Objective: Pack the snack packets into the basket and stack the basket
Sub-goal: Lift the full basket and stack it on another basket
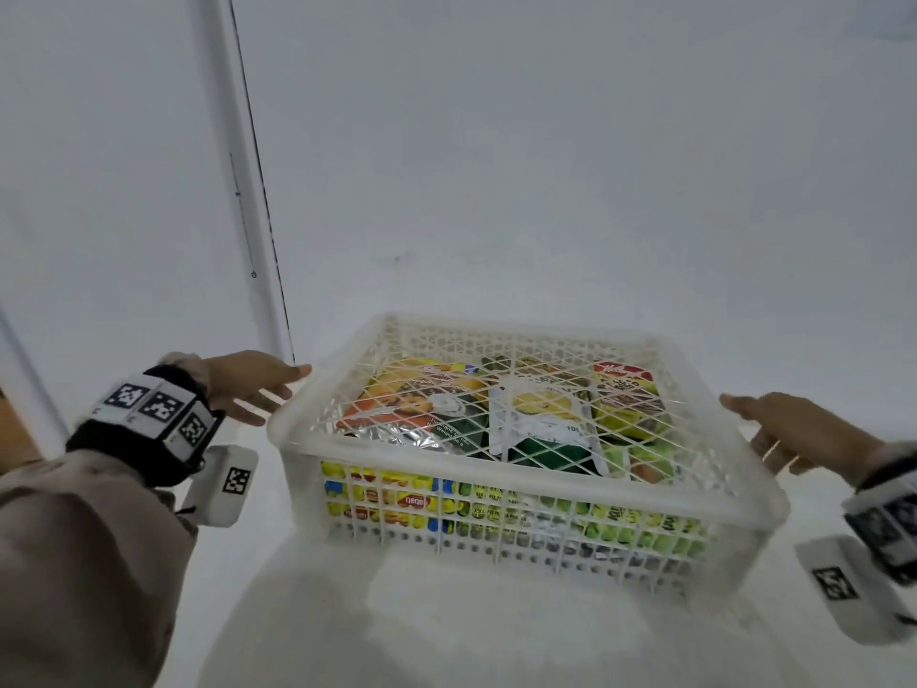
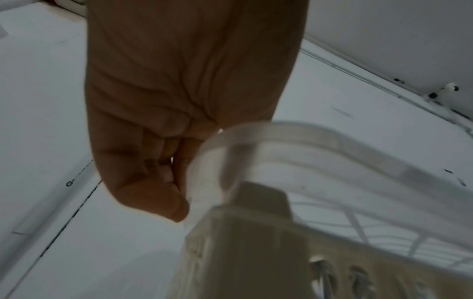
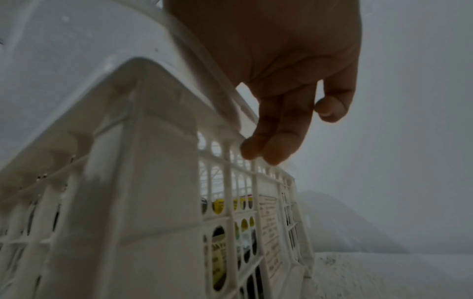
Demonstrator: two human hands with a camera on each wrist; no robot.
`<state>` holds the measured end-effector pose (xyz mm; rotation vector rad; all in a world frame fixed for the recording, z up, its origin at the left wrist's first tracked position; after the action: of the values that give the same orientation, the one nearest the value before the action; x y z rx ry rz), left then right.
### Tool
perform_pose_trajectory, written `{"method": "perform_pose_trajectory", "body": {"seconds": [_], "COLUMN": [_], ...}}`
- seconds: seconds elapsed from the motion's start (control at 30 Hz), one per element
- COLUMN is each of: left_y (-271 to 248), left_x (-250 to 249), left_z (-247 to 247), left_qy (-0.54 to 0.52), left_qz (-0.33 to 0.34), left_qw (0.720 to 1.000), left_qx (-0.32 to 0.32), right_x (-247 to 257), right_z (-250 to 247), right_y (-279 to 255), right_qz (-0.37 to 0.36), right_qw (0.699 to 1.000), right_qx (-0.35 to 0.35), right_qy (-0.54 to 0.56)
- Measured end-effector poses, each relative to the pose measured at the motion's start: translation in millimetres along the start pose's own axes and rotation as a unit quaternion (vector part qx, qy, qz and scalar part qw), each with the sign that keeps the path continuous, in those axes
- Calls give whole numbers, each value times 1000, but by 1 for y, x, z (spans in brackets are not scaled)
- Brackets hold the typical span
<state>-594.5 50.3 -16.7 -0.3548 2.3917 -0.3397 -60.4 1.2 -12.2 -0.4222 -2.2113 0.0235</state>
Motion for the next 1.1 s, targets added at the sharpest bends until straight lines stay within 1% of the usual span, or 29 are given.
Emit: {"method": "perform_pose_trajectory", "body": {"seconds": [0.07, 0.13, 0.2, 0.27, 0.3, 0.37, 0.4, 0.5, 0.57, 0.63, 0.77, 0.9, 1.1], "left_y": [7, 13, 19, 20, 20, 21, 20, 14, 13, 9, -13, -40, -78], "left_x": [2, 0, -4, -10, -14, -18, -19, -19, -16, -18, -30, -45, -88], "left_z": [0, 8, 21, 31, 35, 39, 40, 37, 36, 41, 58, 81, 130], "left_qy": [-45, -59, -50, -6, 12, 23, 31, 72, 87, 101, 103, 93, 79], "left_qz": [-16, -21, -10, 17, 35, 53, 57, 72, 80, 95, 141, 178, 243], "left_qw": [999, 998, 998, 1000, 999, 998, 998, 995, 993, 990, 984, 978, 962], "left_qx": [-6, 6, 21, 5, -9, -4, 3, -8, 0, 24, 45, 63, 99], "right_x": [-1, -4, -8, -17, -19, -13, -9, -6, -9, -16, -41, -72, -117], "right_z": [-5, 2, 14, 20, 22, 26, 27, 28, 27, 23, 7, -18, -69], "right_y": [11, 20, 27, 42, 47, 42, 38, 29, 18, 2, -36, -79, -155], "right_qz": [31, 53, 51, 32, 21, 2, -13, -40, -38, -35, -10, 23, 45], "right_qw": [998, 996, 994, 995, 996, 998, 999, 999, 998, 998, 999, 996, 989], "right_qx": [2, 37, 68, 77, 73, 53, 39, 10, 2, -8, -45, -79, -140], "right_qy": [49, 63, 62, 55, 54, 39, 26, -26, -55, -57, 0, 24, -4]}}
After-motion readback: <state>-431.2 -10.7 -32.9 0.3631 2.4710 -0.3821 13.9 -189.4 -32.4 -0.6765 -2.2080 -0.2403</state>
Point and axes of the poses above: each hand's wrist, its own y-axis towards the middle knuckle, its own z-axis out of the palm, x = y × z, the point moved 4 cm from there along y, towards the middle knuckle, and after that the axes turned 11 degrees about y, right-handed, at the moved point
